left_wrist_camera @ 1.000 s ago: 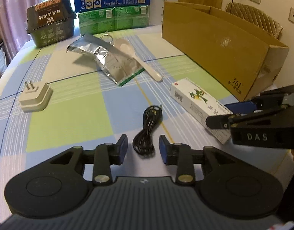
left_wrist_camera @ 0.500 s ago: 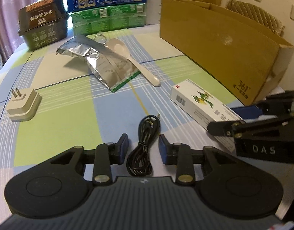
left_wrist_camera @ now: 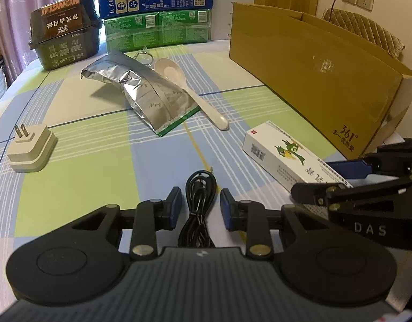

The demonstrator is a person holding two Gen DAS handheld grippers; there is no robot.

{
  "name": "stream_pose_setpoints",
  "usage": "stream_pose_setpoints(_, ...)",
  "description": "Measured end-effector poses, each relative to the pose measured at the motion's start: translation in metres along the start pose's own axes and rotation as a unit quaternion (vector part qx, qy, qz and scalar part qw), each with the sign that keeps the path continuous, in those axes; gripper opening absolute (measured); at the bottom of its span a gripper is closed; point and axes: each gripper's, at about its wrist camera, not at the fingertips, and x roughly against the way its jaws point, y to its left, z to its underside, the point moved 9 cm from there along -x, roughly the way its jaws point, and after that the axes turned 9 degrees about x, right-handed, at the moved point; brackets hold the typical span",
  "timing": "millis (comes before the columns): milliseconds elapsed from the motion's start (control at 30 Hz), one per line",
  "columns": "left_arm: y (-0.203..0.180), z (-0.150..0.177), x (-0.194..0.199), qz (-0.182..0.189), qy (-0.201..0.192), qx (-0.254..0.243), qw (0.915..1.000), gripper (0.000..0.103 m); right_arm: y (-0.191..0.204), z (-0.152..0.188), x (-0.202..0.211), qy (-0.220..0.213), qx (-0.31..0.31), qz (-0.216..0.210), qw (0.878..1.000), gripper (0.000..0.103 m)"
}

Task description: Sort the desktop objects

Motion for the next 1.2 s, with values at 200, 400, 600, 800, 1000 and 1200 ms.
stream_pose_setpoints(200, 0.001, -0.001, 0.001, -0.007, 0.006, 0.000, 1.0000, 0.018, 0.000, 0.000, -0.003, 0.003, 0.000, 0.002, 1.000, 0.041)
stream_pose_setpoints(400, 0.007, 0.000, 0.005, -0.003, 0.007, 0.032, 0.9995, 0.016, -0.001, -0.001, -0.005, 0.000, 0.002, 0.003, 1.000, 0.047)
stream_pose_setpoints(600, 0.006, -0.003, 0.011, 0.001, 0.000, 0.041, 0.9991, 0.016, -0.001, -0.002, -0.006, -0.002, 0.001, 0.002, 1.000, 0.047)
stream_pose_setpoints(800, 0.005, -0.004, 0.012, 0.003, 0.001, 0.046, 0.9989, 0.016, 0.001, -0.003, -0.010, 0.000, 0.004, 0.004, 1.000, 0.047)
stream_pose_setpoints(1000, 0.002, -0.004, 0.016, 0.009, 0.001, 0.045, 0.9989, 0.016, 0.002, -0.002, -0.009, 0.001, 0.010, 0.009, 1.000, 0.036)
stream_pose_setpoints(1200, 0.003, -0.004, 0.020, 0.008, -0.001, 0.050, 0.9987, 0.016, 0.001, -0.005, -0.004, -0.010, 0.001, 0.012, 1.000, 0.035)
